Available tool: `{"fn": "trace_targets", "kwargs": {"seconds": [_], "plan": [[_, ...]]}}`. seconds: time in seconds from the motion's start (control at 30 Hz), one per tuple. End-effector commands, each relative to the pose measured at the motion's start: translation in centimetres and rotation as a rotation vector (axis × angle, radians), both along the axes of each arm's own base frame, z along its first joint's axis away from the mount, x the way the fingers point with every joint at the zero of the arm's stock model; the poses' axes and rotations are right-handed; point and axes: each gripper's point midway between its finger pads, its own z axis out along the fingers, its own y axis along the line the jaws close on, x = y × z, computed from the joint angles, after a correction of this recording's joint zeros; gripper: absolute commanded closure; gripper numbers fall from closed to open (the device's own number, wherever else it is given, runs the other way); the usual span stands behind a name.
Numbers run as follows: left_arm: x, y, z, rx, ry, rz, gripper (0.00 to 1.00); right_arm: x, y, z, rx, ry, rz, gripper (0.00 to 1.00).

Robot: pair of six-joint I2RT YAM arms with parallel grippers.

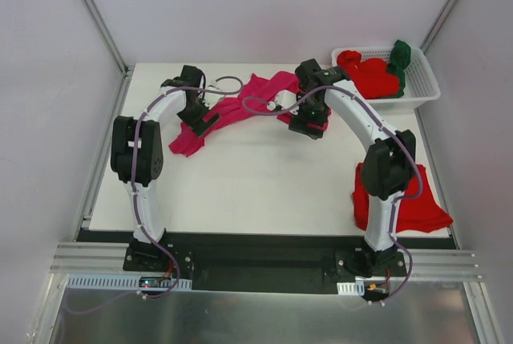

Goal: Fold and stack the t-shirts

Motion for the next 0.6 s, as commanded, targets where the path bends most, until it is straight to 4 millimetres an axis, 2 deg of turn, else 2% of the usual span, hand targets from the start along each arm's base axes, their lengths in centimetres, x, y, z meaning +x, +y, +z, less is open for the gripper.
{"fn": "trace_targets", "kwargs": {"seconds": [0.0, 0.07, 0.1, 0.13, 0.17, 0.2, 0.23, 0.27, 0.4, 0.47, 0.57], "plan": [[-2.6, -1.0, 1.6, -0.065, 0.078, 0.011, 0.01, 0.6, 0.0, -0.7, -0.038, -0.003, -0.005, 0.23], [-3.6, -0.7, 1.0, -0.06, 0.103, 0.009, 0.01, 0.9, 0.2, -0.9, -0.036, -0.008, -0.003, 0.24], [-4.0, -0.6, 0.5, -0.05, 0.119, -0.002, 0.06, 0.9, 0.3, -1.2, -0.043, -0.008, -0.001, 0.26], [-4.6, -0.2, -0.3, -0.035, 0.143, -0.003, 0.16, 1.2, 0.3, -1.3, -0.045, -0.014, -0.006, 0.3], [-4.7, 0.0, -1.1, -0.032, 0.163, -0.003, 0.29, 1.3, 0.3, -1.8, -0.055, -0.007, -0.009, 0.31], [-4.8, 0.2, -1.4, -0.032, 0.173, 0.0, 0.76, 1.6, 0.3, -1.7, -0.06, -0.017, -0.017, 0.34], [-4.6, 0.3, -1.6, -0.027, 0.174, 0.005, 0.93, 1.8, 0.3, -1.9, -0.061, -0.016, -0.028, 0.41], [-4.4, 0.3, -2.2, -0.028, 0.187, 0.009, 1.0, 1.8, 0.3, -2.2, -0.064, -0.011, -0.031, 0.42], [-3.5, 0.3, -3.0, -0.034, 0.197, -0.01, 1.0, 1.7, 0.2, -3.3, -0.075, 0.013, -0.036, 0.46], [-2.3, 0.3, -2.8, -0.031, 0.174, -0.019, 1.0, 1.4, 0.3, -3.9, -0.073, 0.033, -0.035, 0.47], [-0.2, 0.2, -1.2, -0.03, 0.109, -0.032, 1.0, 1.3, 0.3, -4.8, -0.083, 0.052, -0.036, 0.48]]}}
